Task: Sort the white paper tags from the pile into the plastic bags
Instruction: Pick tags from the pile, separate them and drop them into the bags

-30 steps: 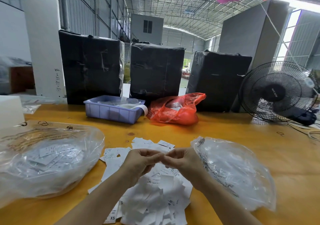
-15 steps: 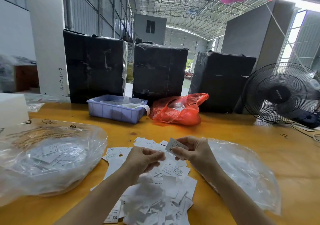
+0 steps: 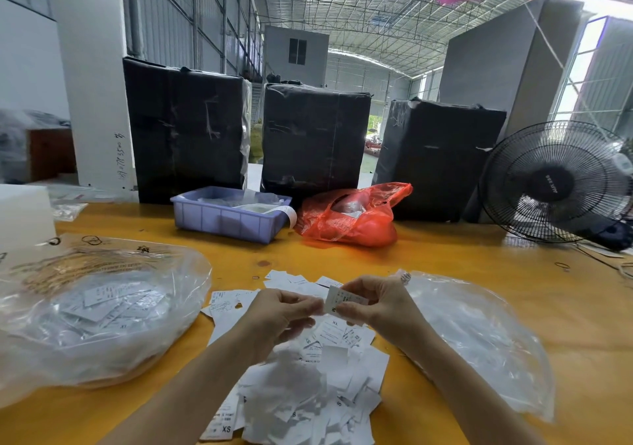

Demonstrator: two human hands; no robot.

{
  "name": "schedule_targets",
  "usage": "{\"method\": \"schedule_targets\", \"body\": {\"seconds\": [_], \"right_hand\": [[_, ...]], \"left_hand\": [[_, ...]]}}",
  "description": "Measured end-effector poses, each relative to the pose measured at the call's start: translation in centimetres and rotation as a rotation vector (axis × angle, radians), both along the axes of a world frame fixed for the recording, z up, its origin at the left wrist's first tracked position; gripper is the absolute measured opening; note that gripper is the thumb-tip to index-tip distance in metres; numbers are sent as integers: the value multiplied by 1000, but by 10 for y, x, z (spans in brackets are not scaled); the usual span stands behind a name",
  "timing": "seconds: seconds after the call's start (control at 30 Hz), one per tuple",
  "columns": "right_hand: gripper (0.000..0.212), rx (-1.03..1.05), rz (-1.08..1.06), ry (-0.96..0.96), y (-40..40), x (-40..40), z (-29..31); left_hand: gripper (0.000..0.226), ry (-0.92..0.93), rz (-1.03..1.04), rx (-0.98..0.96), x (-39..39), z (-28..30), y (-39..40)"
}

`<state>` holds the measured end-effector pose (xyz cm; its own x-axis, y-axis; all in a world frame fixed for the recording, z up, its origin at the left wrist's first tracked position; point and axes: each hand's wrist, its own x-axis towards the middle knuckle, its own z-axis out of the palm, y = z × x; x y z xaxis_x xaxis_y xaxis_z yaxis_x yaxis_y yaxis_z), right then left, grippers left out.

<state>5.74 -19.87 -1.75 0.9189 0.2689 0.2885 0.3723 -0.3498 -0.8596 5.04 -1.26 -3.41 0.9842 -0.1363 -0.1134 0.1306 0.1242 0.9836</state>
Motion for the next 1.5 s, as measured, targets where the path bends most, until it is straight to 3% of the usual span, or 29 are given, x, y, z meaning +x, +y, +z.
{"method": "schedule_targets", "body": {"seconds": [0.17,0.3,0.6,0.77,0.9,1.33,1.5], "right_hand": [[15,64,24,53,1,0,0],[15,89,-32,21,-2,1,2],[20,59,-7,47,-1,2,-1],[18,33,10,42,0,1,-1],[16,-4,-26,-7,0,0,-1],[17,94,-45,-45,-1,0,2],[17,-22,-20,-74,-2,2,1]], "left_hand": [[5,16,-17,7,0,1,1],[23,28,-43,11,0,1,2],[20,39,-39,-11,3,0,1],[31,34,-98,41,0,1,1],[17,20,-104,77,-1,0,0],[13,22,-84,81,-1,1,1],[12,27,-86,75,-1,1,1]]}}
